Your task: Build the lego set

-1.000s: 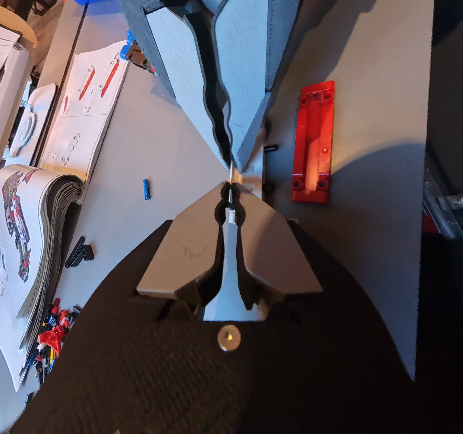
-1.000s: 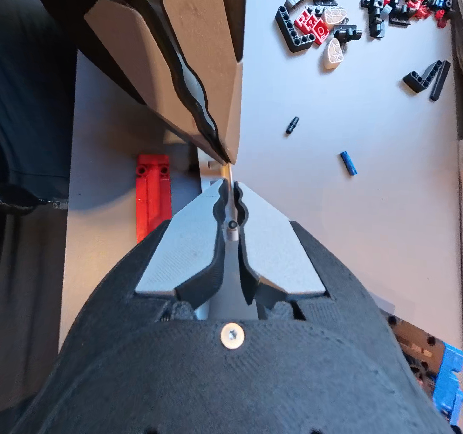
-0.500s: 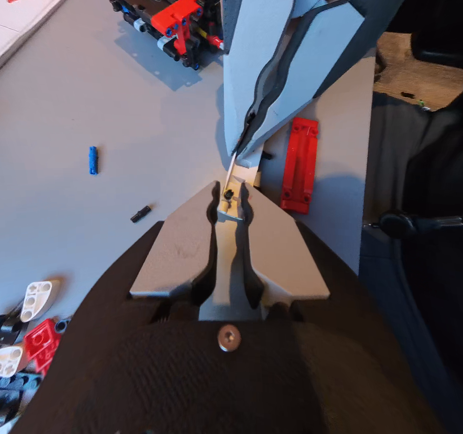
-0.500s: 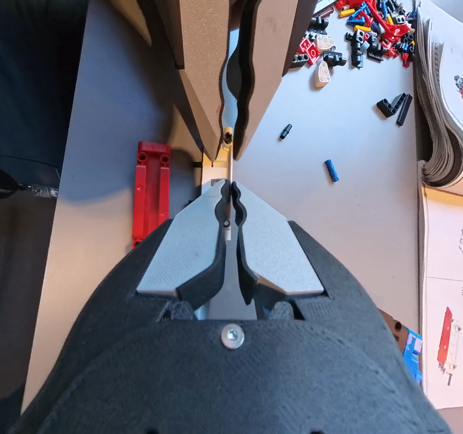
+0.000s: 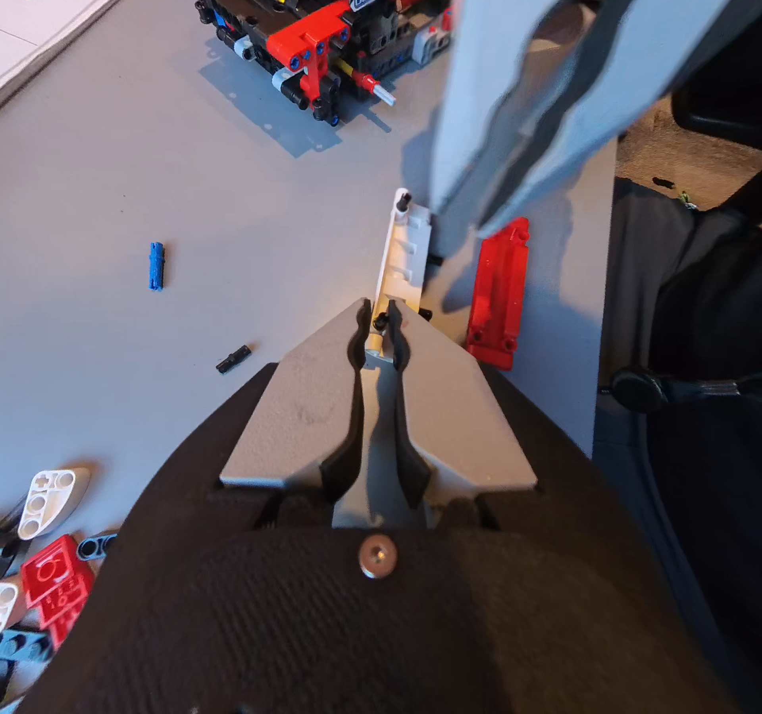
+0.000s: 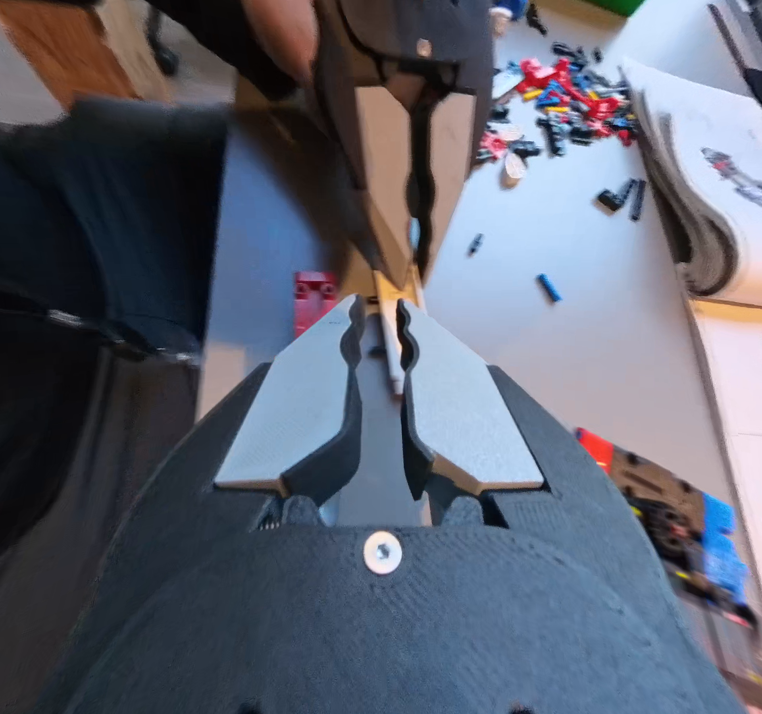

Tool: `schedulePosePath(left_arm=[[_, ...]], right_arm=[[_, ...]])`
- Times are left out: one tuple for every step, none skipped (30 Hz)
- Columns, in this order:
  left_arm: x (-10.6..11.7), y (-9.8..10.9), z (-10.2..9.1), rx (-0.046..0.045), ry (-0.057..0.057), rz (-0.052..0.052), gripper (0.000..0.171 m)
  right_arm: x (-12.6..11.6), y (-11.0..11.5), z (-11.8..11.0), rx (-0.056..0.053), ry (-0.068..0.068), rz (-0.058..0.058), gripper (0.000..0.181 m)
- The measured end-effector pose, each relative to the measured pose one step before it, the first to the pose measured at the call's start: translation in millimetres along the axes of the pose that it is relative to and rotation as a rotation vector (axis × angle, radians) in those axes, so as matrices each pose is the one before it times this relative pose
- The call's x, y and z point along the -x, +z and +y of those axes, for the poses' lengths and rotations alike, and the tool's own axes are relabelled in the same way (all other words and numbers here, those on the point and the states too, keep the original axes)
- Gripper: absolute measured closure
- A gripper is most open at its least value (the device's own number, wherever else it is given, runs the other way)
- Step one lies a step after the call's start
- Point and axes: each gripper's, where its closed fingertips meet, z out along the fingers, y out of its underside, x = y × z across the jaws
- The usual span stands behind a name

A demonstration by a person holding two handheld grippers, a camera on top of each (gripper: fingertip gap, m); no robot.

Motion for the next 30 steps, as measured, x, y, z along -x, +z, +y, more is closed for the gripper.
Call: schedulePosePath(left_arm=[[-0.3,-0.17,-0.3,0.0001,0.0091,-0.0062,0.167],[-0.77,0.16,-0.26,0.00098,0.009,-0.0033,0.167],[-1.14,0.14,-0.3,0.00046,0.0083,-0.0014,0.167],[-0.52,0.04,-0.27,0.00018,0.0093,-0.0054,0.168],[-0.54,0.07,-0.2,-0.00008,0.0105,-0.0051,0.168],[-0.74,0.12,-0.05,0.00127,0.0069,-0.0024,0.168],[-0.81,0.26,0.07,0.00153,0.004,0.0003,0.168],[-1.05,0.33,0.09,0.00119,0.0004,0.0043,0.168],[-1.03,0.42,-0.08,0.00034,-0.0036,0.0067,0.168],[-1.49,0.61,0.01,0.00024,-0.003,0.0099,0.168],[-0.82,0.58,0.02,0.0,-0.0011,0.0056,0.168],[-0.38,0.4,-0.01,-0.00068,-0.0004,0.0032,0.168],[0.03,0.4,-0.07,-0.00108,0.0003,0.0037,0.168],[-0.52,0.19,0.11,-0.00074,0.0009,0.0093,0.168],[-1.79,0.18,0.26,0.00167,-0.0004,0.0199,0.168],[-0.44,-0.12,0.32,0.00136,-0.0022,0.0122,0.167],[0.5,-0.44,0.2,-0.00074,0.0016,0.0045,0.167],[1.39,-0.75,-0.04,-0.00214,0.003,-0.0015,0.167],[1.06,-0.66,-0.19,-0.00363,0.0032,-0.0016,0.168],[0.54,-0.44,0.09,-0.00105,0.0011,0.0009,0.168],[0.46,-0.1,-0.05,-0.00025,-0.0027,0.0024,0.168],[-0.05,0.39,-0.09,0.00101,-0.0037,0.005,0.168],[0.05,0.28,-0.51,-0.00106,-0.0011,0.0023,0.169],[0.29,0.36,-0.48,-0.00098,0.0033,-0.0022,0.169],[0.25,0.13,-0.37,-0.00099,0.005,-0.0044,0.169],[0.06,0.14,-0.14,0.00049,0.0031,-0.0033,0.169],[-0.06,0.0,-0.15,0.00062,-0.0018,-0.0045,0.169],[-0.43,0.04,-0.25,-0.00005,-0.0044,-0.0032,0.169],[-1.49,0.52,0.02,0.00013,-0.0067,0.0031,0.169],[-1.84,0.78,0.03,-0.00027,-0.0092,0.0045,0.169]], right_arm=[[11.27,-0.72,-0.87,-0.0059,0.0134,-0.0331,0.167],[9.98,2.33,2.43,0.0104,0.0085,-0.0244,0.165],[8.2,4.29,4.64,0.0208,0.0004,-0.0136,0.162],[6.28,4.86,5.46,0.0249,-0.0096,-0.0035,0.162],[4.8,4.71,5.05,0.0234,-0.0168,0.0027,0.163],[4.08,4.15,4.33,0.0216,-0.0212,0.0033,0.163],[2.49,3.23,2.71,0.0152,-0.0247,0.009,0.164],[0.96,1.3,1.31,0.0098,-0.0246,0.0135,0.169],[-0.06,1.1,2.36,0.0185,-0.0176,0.0123,0.171],[-0.57,1.03,1.93,0.0156,-0.0092,0.0106,0.175],[-0.11,0.44,0.1,0.0023,-0.0085,0.0069,0.176],[0.34,0.23,-0.35,-0.0035,-0.0113,0.0049,0.176],[0.1,-0.04,-0.17,-0.0044,-0.0088,0.0038,0.176],[0.13,-0.03,0.01,-0.0043,-0.0029,0.0011,0.176],[0.29,-0.17,0.06,-0.0038,-0.0052,0.0008,0.176],[0.37,-0.62,0.3,-0.0026,-0.0162,0.0063,0.176],[0.2,-0.65,0.31,-0.002,-0.029,0.0155,0.176],[0.36,-0.81,0.33,-0.0015,-0.0385,0.0223,0.176],[0.6,-0.81,-0.02,-0.0025,-0.0364,0.0208,0.177],[0.66,-0.67,-0.03,-0.0042,-0.0222,0.0123,0.176],[0.59,-0.49,-0.05,-0.0064,-0.0078,0.0035,0.176],[0.13,-0.13,0.06,-0.0081,-0.002,-0.001,0.176],[0.01,-0.05,-0.04,-0.0067,-0.005,-0.0008,0.176],[-0.07,-0.13,0.04,-0.0035,-0.0127,0.0023,0.176],[0.01,0.0,-0.04,-0.0003,-0.0127,0.0027,0.177],[0.07,-0.09,-0.05,0.0019,-0.0032,-0.0013,0.177],[-0.01,0.02,0.08,0.0026,0.005,-0.0059,0.177],[0.01,0.09,0.11,0.0022,0.0062,-0.0068,0.177],[-0.27,0.11,0.18,0.0015,0.0061,-0.0046,0.177],[-0.3,0.19,0.13,0.0,0.0076,-0.0035,0.177]])
